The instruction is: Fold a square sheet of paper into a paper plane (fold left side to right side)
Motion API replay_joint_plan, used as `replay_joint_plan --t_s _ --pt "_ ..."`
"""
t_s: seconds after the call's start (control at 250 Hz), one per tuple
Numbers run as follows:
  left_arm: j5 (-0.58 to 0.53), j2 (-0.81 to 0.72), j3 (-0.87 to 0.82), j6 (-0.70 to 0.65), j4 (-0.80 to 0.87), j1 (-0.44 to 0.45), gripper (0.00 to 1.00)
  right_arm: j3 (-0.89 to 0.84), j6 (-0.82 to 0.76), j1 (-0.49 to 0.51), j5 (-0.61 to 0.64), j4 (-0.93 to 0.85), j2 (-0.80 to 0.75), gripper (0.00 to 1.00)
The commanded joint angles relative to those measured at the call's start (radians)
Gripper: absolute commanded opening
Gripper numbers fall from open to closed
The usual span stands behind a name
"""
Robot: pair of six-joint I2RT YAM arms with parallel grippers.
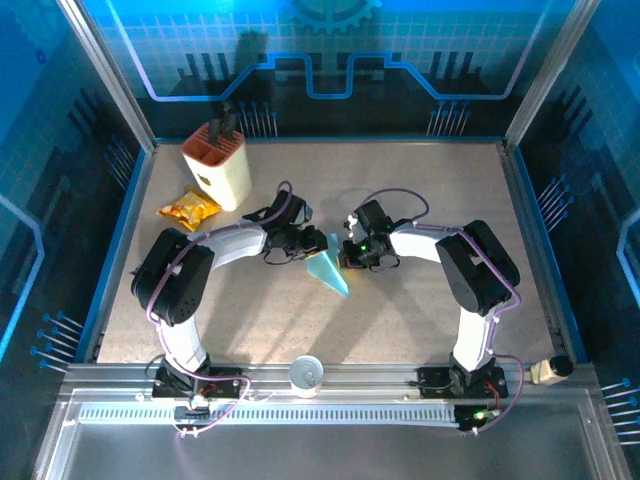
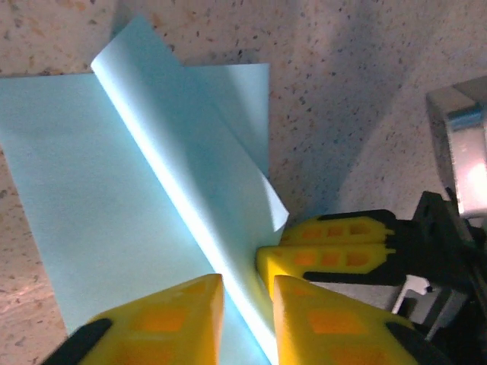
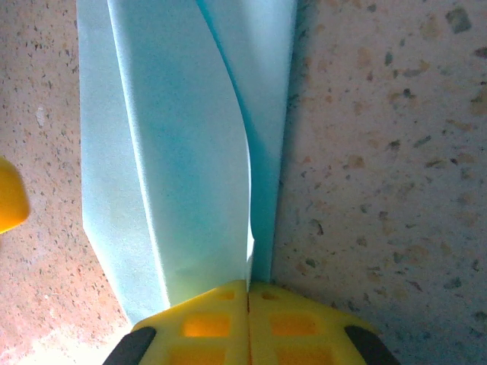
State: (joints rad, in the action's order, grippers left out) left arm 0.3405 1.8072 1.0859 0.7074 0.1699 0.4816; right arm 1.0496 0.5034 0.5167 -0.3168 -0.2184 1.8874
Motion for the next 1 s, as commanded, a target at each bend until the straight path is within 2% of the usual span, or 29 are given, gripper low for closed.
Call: replay_joint_plan --t_s 0.0,0.108,0.519,0.995 --pt "0.038 0.025 0.05 -0.011 0.019 0.014 0.19 -0.012 -0.01 0.022 0.071 -0.084 0.061 0.09" --pt "0.045 0.068 0.084 -0.01 0.024 0.024 0.15 -0.011 -0.011 0.022 0.073 -0.087 0.06 0.09" --pt "0.033 0.161 0.124 -0.016 0.031 0.027 0.12 0.002 -0.019 0.028 0.09 -0.108 0.064 0.09" --pt "-0.021 0.172 0.039 -0.022 0.02 0.027 0.11 0.013 -0.028 0.028 0.107 -0.134 0.068 0.09"
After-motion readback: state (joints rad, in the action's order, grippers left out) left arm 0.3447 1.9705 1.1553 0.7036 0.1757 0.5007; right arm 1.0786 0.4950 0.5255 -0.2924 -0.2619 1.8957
